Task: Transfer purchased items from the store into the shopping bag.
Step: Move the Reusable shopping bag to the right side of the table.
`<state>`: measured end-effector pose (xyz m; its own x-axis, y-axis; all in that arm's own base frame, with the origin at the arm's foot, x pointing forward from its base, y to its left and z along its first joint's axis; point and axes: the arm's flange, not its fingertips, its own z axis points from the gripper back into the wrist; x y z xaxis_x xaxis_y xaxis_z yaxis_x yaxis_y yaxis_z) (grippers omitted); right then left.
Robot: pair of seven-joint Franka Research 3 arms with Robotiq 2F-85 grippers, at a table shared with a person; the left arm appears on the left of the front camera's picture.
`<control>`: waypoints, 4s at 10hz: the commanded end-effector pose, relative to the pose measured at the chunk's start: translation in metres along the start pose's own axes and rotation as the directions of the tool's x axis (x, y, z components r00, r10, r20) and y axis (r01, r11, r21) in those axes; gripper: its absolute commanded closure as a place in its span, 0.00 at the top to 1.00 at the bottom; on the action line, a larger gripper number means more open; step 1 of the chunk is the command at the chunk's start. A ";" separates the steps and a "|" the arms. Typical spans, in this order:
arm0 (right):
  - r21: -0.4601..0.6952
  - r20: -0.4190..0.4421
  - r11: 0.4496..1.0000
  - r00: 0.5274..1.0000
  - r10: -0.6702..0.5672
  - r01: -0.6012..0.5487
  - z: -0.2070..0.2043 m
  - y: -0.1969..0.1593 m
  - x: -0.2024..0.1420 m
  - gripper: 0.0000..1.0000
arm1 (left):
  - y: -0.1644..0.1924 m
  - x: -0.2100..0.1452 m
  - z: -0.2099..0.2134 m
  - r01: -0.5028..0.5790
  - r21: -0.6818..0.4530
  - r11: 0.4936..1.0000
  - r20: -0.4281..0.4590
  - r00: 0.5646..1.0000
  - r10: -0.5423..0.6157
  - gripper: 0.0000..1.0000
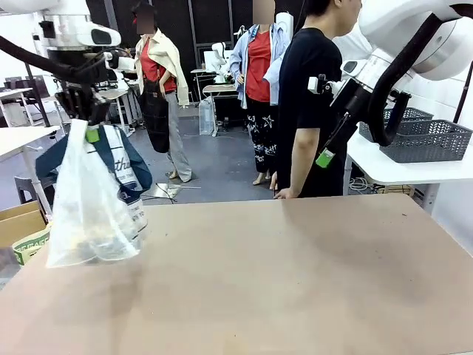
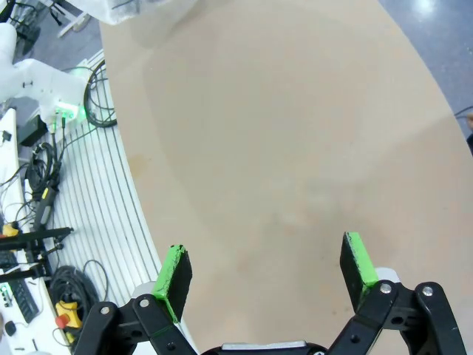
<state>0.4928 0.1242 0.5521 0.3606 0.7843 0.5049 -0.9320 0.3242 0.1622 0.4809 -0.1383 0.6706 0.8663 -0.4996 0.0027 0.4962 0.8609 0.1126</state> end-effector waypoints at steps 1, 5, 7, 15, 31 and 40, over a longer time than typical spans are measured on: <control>0.017 0.014 1.000 1.000 -0.020 0.020 -0.001 0.001 0.000 1.00 | 0.018 -0.014 0.006 0.015 0.029 0.999 0.000 1.000 -0.015 0.00; 0.017 0.014 1.000 1.000 -0.020 0.020 -0.001 0.001 0.000 1.00 | 0.010 -0.004 -0.001 0.007 0.005 1.000 -0.008 1.000 -0.007 0.00; 0.017 0.014 1.000 1.000 -0.020 0.020 -0.001 0.001 0.000 1.00 | 0.013 -0.002 -0.008 0.006 0.000 1.000 -0.022 1.000 -0.006 0.00; 0.017 0.014 1.000 1.000 -0.020 0.020 -0.001 0.001 0.000 1.00 | 0.087 0.024 -0.029 0.187 0.026 0.982 0.154 0.970 -0.188 0.00; 0.017 0.014 1.000 1.000 -0.020 0.020 -0.001 0.001 0.000 1.00 | 0.145 -0.010 -0.132 0.046 -0.061 0.997 0.088 0.995 -0.041 0.00; 0.017 0.014 1.000 1.000 -0.020 0.020 -0.001 0.001 0.000 1.00 | 0.145 -0.010 -0.132 0.046 -0.061 0.997 0.088 0.995 -0.041 0.00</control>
<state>0.4929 0.1240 0.5518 0.3612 0.7843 0.5044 -0.9318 0.3242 0.1631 0.5513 0.0034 0.5545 0.8402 -0.5353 0.0869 0.5341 0.8446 0.0384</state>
